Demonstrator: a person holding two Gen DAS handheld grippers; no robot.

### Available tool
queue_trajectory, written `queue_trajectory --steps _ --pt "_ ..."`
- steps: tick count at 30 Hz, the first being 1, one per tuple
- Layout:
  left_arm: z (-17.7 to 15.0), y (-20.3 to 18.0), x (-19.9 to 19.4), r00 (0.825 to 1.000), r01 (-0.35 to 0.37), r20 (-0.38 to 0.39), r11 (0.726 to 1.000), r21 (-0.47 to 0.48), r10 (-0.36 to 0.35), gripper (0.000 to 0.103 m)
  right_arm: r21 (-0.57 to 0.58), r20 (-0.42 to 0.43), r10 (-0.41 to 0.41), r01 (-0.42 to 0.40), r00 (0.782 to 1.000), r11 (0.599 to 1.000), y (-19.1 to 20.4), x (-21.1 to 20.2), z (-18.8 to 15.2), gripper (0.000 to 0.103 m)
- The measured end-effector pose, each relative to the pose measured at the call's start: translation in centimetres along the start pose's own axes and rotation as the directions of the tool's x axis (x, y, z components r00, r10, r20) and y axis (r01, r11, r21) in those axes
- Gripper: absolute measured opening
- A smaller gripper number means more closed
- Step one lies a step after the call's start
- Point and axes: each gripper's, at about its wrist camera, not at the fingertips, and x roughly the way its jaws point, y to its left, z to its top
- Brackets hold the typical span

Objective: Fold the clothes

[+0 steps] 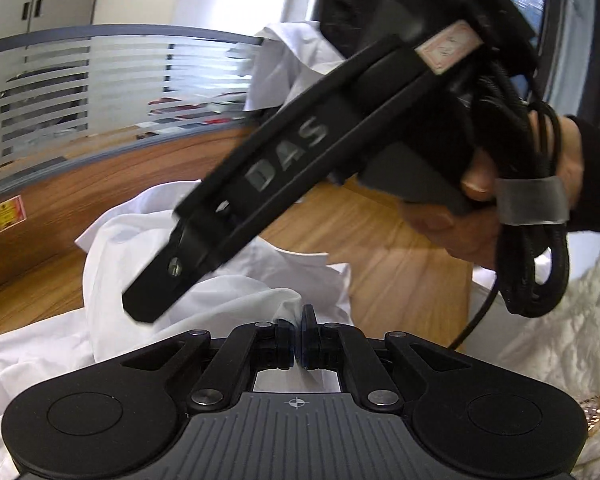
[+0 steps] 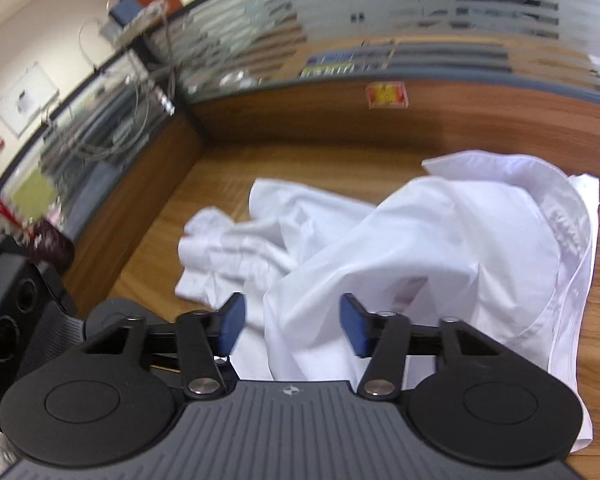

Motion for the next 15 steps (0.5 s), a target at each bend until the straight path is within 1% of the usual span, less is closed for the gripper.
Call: queue_trajectory --steps 1,3,10,12,14,15 --pt "0.1 -0.5 0.2 1.0 0.006 0.001 1.0 0.019 -0.006 0.005 -0.006 -0.016 0.005 -0.005 1.0 1.0 0.1 0.2 0.0 0.053" --pt "0.0 -0.7 0.2 1.0 0.002 -0.003 1.0 0.024 -0.002 0.005 -0.018 -0.047 0.014 -0.014 0.999 1.0 0.2 0.7 0.1 0.049" --pt "-0.1 -1.3 0.3 1.0 -0.012 -0.017 0.999 0.041 0.013 0.005 -0.042 -0.129 0.036 -0.042 0.991 0.998 0.1 1.6 -0.5 0.047" --pt "-0.2 -1.5 0.3 1.0 -0.016 -0.021 0.999 0.046 0.017 0.005 -0.042 -0.151 0.034 -0.041 0.988 0.998 0.0 2.0 -0.7 0.037" --pt "-0.5 -1.4 0.1 1.0 -0.019 -0.023 0.999 0.05 0.02 0.006 -0.032 -0.168 0.044 -0.05 0.985 0.998 -0.1 2.2 -0.9 0.02" --pt "-0.6 -1.3 -0.1 0.999 -0.023 -0.025 0.999 0.049 0.024 0.006 -0.034 -0.175 0.043 -0.05 0.984 0.998 -0.1 2.3 -1.0 0.016"
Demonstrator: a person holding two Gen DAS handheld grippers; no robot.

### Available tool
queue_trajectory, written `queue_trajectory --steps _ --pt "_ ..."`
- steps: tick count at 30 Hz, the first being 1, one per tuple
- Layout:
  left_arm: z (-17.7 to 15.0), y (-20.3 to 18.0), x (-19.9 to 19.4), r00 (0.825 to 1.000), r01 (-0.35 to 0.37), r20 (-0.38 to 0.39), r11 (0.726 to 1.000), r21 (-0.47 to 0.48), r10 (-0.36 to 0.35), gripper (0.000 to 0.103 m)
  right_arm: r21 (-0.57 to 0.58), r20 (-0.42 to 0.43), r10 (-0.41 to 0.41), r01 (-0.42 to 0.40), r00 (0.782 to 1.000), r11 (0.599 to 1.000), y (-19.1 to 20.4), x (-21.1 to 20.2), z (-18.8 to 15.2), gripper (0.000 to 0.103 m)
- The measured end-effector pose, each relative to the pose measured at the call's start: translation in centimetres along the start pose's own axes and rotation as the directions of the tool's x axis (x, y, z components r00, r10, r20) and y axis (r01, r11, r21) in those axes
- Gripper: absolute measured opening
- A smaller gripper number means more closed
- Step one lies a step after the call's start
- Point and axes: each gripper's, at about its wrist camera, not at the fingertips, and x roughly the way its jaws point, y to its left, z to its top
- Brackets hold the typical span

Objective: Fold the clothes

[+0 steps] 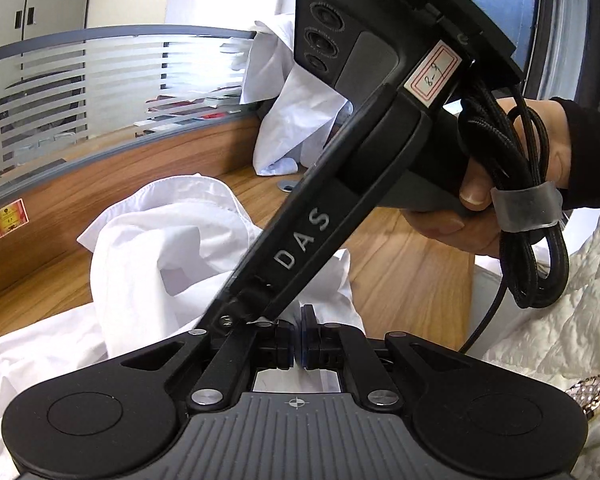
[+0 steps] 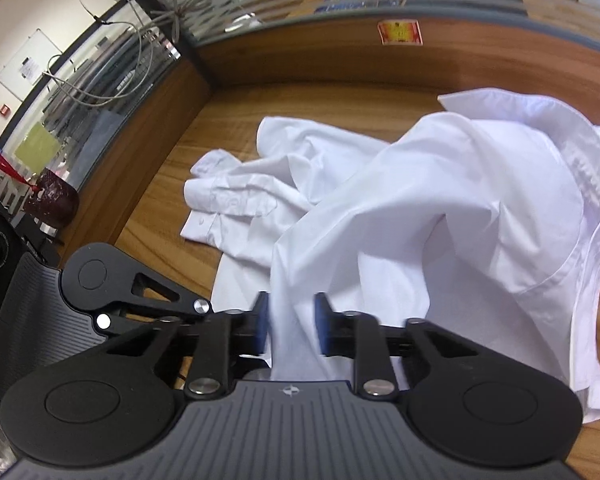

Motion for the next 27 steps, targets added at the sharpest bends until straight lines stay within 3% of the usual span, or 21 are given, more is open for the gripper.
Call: queue_trajectory --steps 2,5,6,7,9,14,19,27 --pt "-0.2 0.2 -0.4 1.0 -0.007 -0.004 1.0 -0.002 0.007 0.007 -0.012 -0.005 -0.011 0.011 1.0 1.0 0.2 0.1 -0.2 0.006" --pt "-0.2 0.6 -0.7 1.0 -0.018 -0.006 1.0 -0.007 0.017 0.014 -0.026 0.021 -0.049 0.05 0.999 0.998 0.1 -0.7 -0.6 0.005" --pt "-0.3 0.7 -0.8 1.0 -0.03 -0.01 1.0 -0.007 0.03 0.021 -0.019 0.035 -0.065 0.066 0.997 0.998 -0.2 -1.2 -0.7 0.004" --pt "-0.3 0.8 -0.9 0.999 -0.042 -0.013 0.999 -0.008 0.042 0.038 -0.003 0.051 -0.079 0.08 0.996 0.997 -0.7 -1.8 -0.9 0.004" --pt "-0.6 1.2 -1.4 0.997 -0.081 0.004 0.997 -0.009 0.081 0.061 0.041 0.073 -0.112 0.109 0.991 0.993 -2.1 -3.1 -1.4 0.004" --pt "-0.7 2.8 -2.1 0.991 -0.135 -0.014 0.99 -0.043 0.134 0.062 0.157 0.123 -0.241 0.221 0.963 0.963 -5.8 -6.9 -3.9 0.004" --pt "-0.8 4.4 -2.1 0.979 -0.203 -0.045 0.976 -0.078 0.2 0.062 0.303 0.153 -0.402 0.345 0.903 0.888 -10.1 -11.0 -7.2 0.004" --pt "-0.6 6.7 -1.0 0.954 -0.294 -0.077 0.954 -0.067 0.289 0.066 0.497 0.103 -0.63 0.509 0.77 0.703 -16.4 -16.2 -13.1 0.004"
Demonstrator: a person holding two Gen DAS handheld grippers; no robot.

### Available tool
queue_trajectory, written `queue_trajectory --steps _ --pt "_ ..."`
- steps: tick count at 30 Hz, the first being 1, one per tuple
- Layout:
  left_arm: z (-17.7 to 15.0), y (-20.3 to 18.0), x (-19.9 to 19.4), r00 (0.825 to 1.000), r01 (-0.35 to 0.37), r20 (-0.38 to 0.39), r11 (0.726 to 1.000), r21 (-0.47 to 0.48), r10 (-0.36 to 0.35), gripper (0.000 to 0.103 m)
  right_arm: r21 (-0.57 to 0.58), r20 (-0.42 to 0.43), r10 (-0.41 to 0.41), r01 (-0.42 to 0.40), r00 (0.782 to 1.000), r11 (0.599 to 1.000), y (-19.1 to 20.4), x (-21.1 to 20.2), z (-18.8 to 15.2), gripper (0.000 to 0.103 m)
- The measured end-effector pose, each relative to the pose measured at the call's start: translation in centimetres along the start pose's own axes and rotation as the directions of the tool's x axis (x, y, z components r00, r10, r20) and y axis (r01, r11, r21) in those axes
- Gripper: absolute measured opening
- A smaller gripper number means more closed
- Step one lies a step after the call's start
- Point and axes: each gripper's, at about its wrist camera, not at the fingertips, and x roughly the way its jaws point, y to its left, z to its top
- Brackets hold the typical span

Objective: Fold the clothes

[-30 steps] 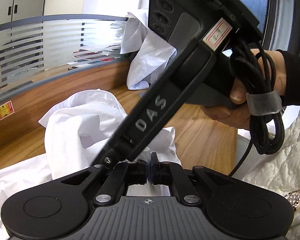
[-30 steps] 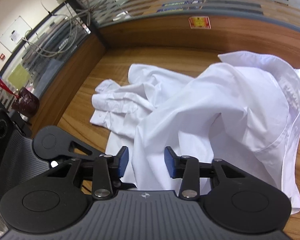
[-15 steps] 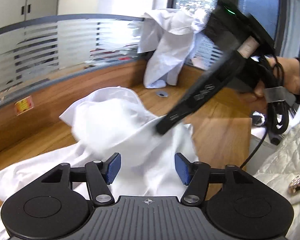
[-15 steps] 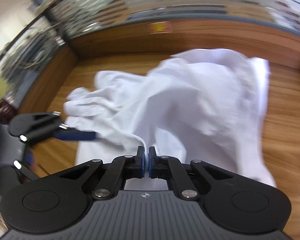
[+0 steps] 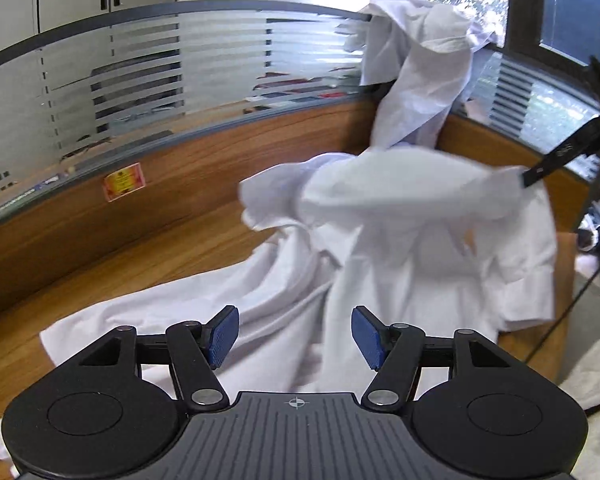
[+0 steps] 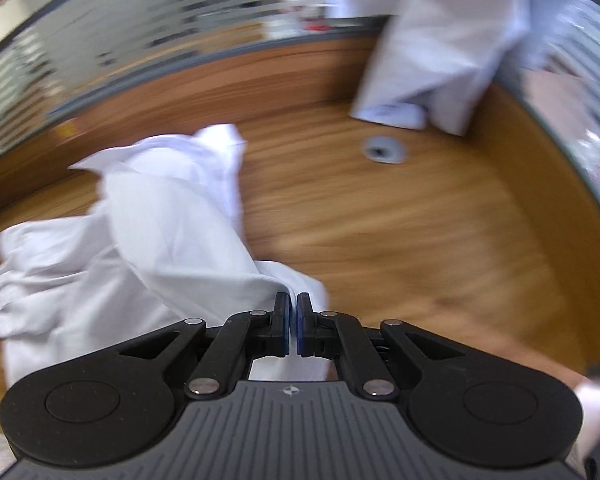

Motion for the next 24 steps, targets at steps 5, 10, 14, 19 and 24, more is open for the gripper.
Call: queue_trajectory --steps 5,10,14,19,24 --pt "-0.2 0.7 1.3 0.998 -0.041 -0.036 0.999 0.01 0.042 0.066 0.057 0.027 -0.144 0.143 0.989 0.988 -4.3 0.5 -1.0 0.003" --pt "0.1 1.1 2.7 0.997 -0.049 -0.06 0.999 -0.004 0.049 0.066 0.05 0.058 -0.231 0.229 0.971 0.972 -5.2 0.8 -1.0 0.004" --pt "0.3 1.1 4.0 0.995 -0.06 -0.077 0.998 0.005 0.06 0.066 0.043 0.094 -0.254 0.251 0.963 0.967 -5.1 0.6 -0.7 0.011" --pt "-0.2 0.5 6.1 0.99 -0.078 -0.113 0.995 0.065 0.085 0.073 -0.033 0.209 -0.184 0.195 0.961 0.98 -2.3 -1.5 0.0 0.049" --pt "-1.2 0.0 8.7 0.981 -0.057 -0.175 0.99 0.127 0.079 0.073 -0.153 0.248 -0.025 0.065 0.968 0.986 1.6 -1.8 1.9 0.059"
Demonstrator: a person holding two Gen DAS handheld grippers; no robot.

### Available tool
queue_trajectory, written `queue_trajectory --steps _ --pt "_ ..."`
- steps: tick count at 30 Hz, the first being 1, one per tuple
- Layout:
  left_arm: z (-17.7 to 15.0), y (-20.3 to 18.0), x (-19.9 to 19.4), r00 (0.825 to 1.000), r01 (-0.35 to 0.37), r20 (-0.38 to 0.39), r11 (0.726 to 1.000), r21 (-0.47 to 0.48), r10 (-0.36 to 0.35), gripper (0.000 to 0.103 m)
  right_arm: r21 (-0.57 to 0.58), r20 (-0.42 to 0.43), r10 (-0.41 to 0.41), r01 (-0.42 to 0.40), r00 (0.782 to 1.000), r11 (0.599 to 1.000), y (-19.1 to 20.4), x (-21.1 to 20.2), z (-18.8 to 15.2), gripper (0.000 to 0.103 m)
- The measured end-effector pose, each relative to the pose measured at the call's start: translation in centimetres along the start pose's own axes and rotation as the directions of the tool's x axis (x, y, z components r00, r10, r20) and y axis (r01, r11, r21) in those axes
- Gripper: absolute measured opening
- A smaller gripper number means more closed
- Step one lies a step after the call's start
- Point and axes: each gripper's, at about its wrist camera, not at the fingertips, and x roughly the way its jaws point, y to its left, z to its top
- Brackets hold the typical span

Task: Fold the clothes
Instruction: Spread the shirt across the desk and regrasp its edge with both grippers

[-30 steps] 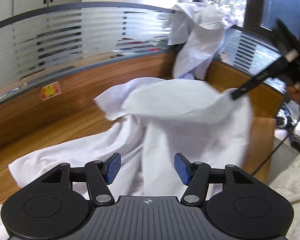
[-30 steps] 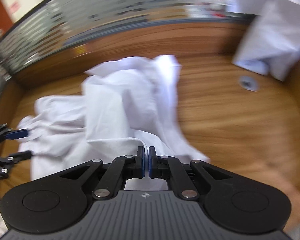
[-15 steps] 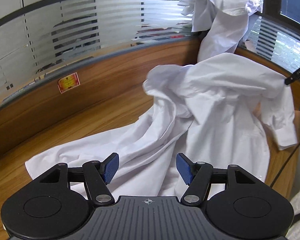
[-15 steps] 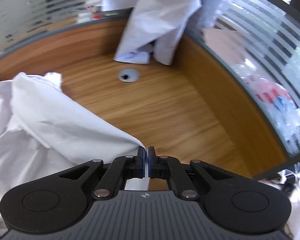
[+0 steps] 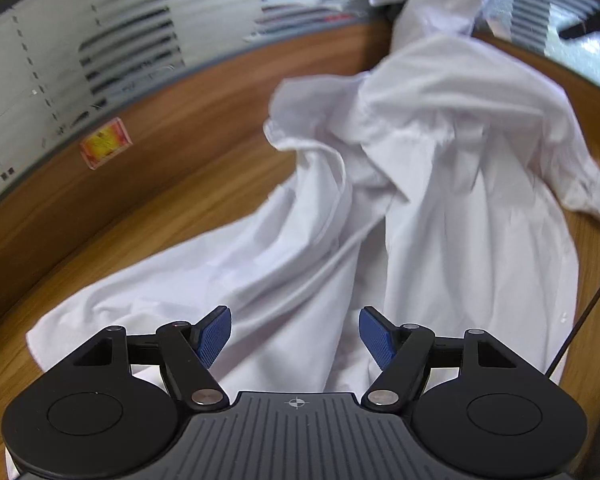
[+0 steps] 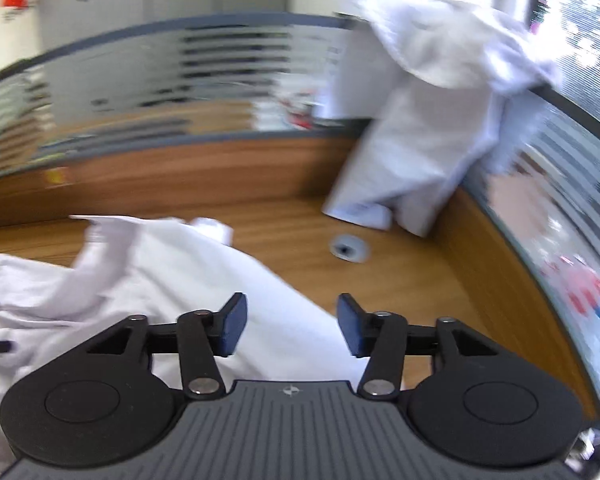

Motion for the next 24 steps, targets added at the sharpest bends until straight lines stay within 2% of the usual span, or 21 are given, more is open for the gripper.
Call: queue_trajectory --steps 6,8,11,13,14,15,16,19,21,22,23,24 --pt "-0.2 -0.6 2.8 0.999 -0.016 -0.048 0.999 0.049 0.018 0.073 -0.113 -0.022 0.104 -0.105 0.994 0.988 4.4 2.7 1.4 0.067" --pt "-0.2 -0.6 3.7 0.997 -0.032 -0.074 0.999 0.042 0.035 0.068 -0.161 -0.039 0.115 -0.119 0.993 0.98 5.6 4.1 1.8 0.076" --pt "-0.3 -0.1 4.2 0.995 -0.044 -0.087 0.998 0.033 0.047 0.056 -0.243 -0.069 0.113 -0.127 0.991 0.962 7.3 6.3 2.2 0.08" --pt "-0.4 0.1 4.1 0.996 -0.04 -0.082 0.999 0.031 0.042 0.034 -0.293 -0.096 0.117 -0.14 0.988 0.946 8.2 7.7 2.3 0.082" --pt "-0.4 0.3 4.0 0.996 -0.038 -0.077 0.999 0.03 0.041 0.028 -0.326 -0.112 0.112 -0.143 0.987 0.934 8.7 8.5 2.3 0.082" --pt "-0.3 0.5 3.5 0.997 -0.044 -0.062 0.999 0.017 0.045 0.017 -0.358 -0.128 0.105 -0.145 0.986 0.922 9.2 9.2 2.3 0.082" --pt "-0.2 0.7 2.9 0.998 -0.049 -0.047 0.999 0.003 0.05 0.012 -0.39 -0.136 0.09 -0.137 0.987 0.911 9.6 9.9 2.2 0.082" --pt "0.1 1.2 1.4 0.998 -0.064 -0.001 0.997 -0.038 0.064 0.006 -0.469 -0.162 0.049 -0.12 0.986 0.875 10.5 11.8 1.9 0.081" --pt "0.3 1.6 0.3 0.997 -0.073 0.029 0.995 -0.066 0.075 0.006 -0.492 -0.175 0.034 -0.117 0.984 0.863 10.6 12.4 1.7 0.072" --pt "0.4 1.8 -0.2 0.996 -0.078 0.044 0.994 -0.08 0.082 0.005 -0.5 -0.18 0.027 -0.115 0.983 0.858 10.6 12.7 1.7 0.058" --pt "0.6 2.2 -1.0 0.993 -0.091 0.064 0.991 -0.099 0.097 0.005 -0.507 -0.185 0.02 -0.113 0.982 0.855 10.6 12.9 1.6 0.034" --pt "0.8 2.6 -1.8 0.99 -0.104 0.082 0.987 -0.119 0.114 0.005 -0.493 -0.196 0.018 -0.115 0.98 0.862 10.3 13.0 1.7 0.02"
